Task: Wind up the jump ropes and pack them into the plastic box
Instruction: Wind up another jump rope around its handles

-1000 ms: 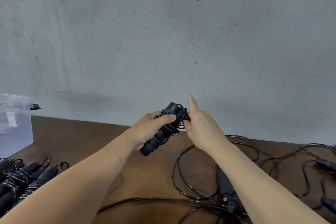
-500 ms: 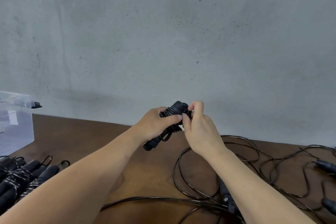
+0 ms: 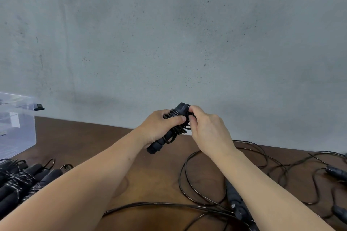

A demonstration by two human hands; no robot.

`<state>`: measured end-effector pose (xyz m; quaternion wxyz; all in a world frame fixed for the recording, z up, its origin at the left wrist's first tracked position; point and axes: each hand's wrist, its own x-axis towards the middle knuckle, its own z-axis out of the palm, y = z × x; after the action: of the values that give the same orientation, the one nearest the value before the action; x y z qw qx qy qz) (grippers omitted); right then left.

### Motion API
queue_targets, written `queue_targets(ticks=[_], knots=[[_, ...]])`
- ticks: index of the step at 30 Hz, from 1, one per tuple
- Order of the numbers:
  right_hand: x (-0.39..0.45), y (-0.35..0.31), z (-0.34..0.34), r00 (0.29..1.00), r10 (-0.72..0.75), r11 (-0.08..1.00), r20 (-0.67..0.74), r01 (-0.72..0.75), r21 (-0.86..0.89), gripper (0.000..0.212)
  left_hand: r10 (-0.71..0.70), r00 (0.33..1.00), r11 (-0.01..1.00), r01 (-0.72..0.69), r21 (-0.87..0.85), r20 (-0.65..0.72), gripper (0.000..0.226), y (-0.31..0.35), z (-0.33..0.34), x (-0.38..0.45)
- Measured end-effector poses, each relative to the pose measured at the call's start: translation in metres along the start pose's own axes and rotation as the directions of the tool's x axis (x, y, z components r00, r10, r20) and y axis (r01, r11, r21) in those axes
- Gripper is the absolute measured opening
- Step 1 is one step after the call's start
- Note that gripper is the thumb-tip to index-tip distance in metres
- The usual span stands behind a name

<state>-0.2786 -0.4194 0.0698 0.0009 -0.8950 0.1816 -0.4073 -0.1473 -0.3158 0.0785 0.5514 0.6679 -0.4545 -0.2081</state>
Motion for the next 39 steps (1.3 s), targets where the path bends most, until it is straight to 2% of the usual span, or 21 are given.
queue_targets(ticks=[5, 9, 14, 18, 21, 23, 26, 28, 29, 31, 33, 35, 36, 38, 39], knots=[[0.008, -0.001, -0.004, 0.996, 0.074, 0.997, 0.051, -0.075, 0.017, 0.022, -0.019, 1.0, 1.0, 0.019, -0.019, -0.007, 0.017, 0.0, -0.001, 0.002], [0.016, 0.004, -0.008, 0.987, 0.076, 0.996, 0.144, -0.069, -0.05, 0.018, -0.054, 0.998, 0.998, 0.054, -0.018, 0.017, 0.028, -0.009, 0.002, 0.002], [0.014, 0.004, -0.009, 0.984, -0.077, 0.935, 0.159, 0.127, -0.33, 0.023, -0.071, 0.997, 0.997, 0.071, -0.011, 0.019, 0.026, -0.01, 0.001, 0.004], [0.002, 0.006, -0.004, 0.985, -0.167, 0.898, 0.042, 0.17, -0.407, 0.01, -0.098, 0.994, 0.995, 0.097, 0.021, 0.05, 0.029, -0.004, -0.004, 0.006], [0.001, 0.008, -0.006, 0.987, -0.16, 0.91, -0.01, 0.143, -0.389, 0.027, -0.118, 0.99, 0.992, 0.113, 0.063, 0.073, 0.032, -0.005, -0.003, 0.005], [0.004, 0.009, -0.011, 0.975, -0.218, 0.916, -0.04, 0.19, -0.353, 0.021, -0.127, 0.989, 0.991, 0.123, 0.057, 0.074, 0.033, -0.007, -0.002, 0.005], [0.009, 0.012, -0.016, 0.931, -0.365, 0.892, -0.013, 0.346, -0.291, 0.002, -0.154, 0.985, 0.983, 0.145, 0.109, 0.081, 0.036, -0.01, -0.002, 0.005], [0.01, 0.015, -0.014, 0.926, -0.376, 0.903, 0.034, 0.375, -0.209, 0.01, -0.176, 0.979, 0.976, 0.16, 0.149, 0.104, 0.037, -0.009, -0.003, 0.004], [0.012, 0.016, -0.013, 0.943, -0.331, 0.932, 0.046, 0.334, -0.142, 0.011, -0.186, 0.974, 0.976, 0.168, 0.136, 0.127, 0.037, -0.007, -0.004, 0.003], [0.013, 0.017, -0.011, 0.985, -0.165, 0.985, 0.056, 0.163, 0.051, 0.012, -0.196, 0.962, 0.981, 0.193, 0.033, 0.19, 0.035, -0.006, -0.005, 0.0], [0.016, 0.02, -0.009, 0.997, 0.05, 0.953, 0.067, -0.067, 0.294, 0.017, -0.2, 0.953, 0.968, 0.228, -0.102, 0.227, 0.036, -0.006, -0.005, -0.002], [0.015, 0.017, -0.006, 0.952, 0.284, 0.822, 0.117, -0.304, 0.481, 0.031, -0.216, 0.951, 0.934, 0.268, -0.237, 0.221, 0.037, -0.007, -0.005, -0.003], [0.013, 0.014, -0.004, 0.902, 0.396, 0.733, 0.174, -0.424, 0.531, 0.036, -0.225, 0.952, 0.917, 0.279, -0.285, 0.208, 0.038, -0.008, -0.006, -0.003], [0.008, 0.006, -0.001, 0.743, 0.545, 0.482, 0.388, -0.656, 0.581, 0.045, -0.232, 0.959, 0.905, 0.274, -0.325, 0.162, 0.048, -0.009, -0.006, 0.001], [0.005, 0.001, 0.001, 0.673, 0.541, 0.341, 0.504, -0.723, 0.6, 0.048, -0.234, 0.963, 0.911, 0.265, -0.316, 0.132, 0.056, -0.01, -0.006, 0.003]])
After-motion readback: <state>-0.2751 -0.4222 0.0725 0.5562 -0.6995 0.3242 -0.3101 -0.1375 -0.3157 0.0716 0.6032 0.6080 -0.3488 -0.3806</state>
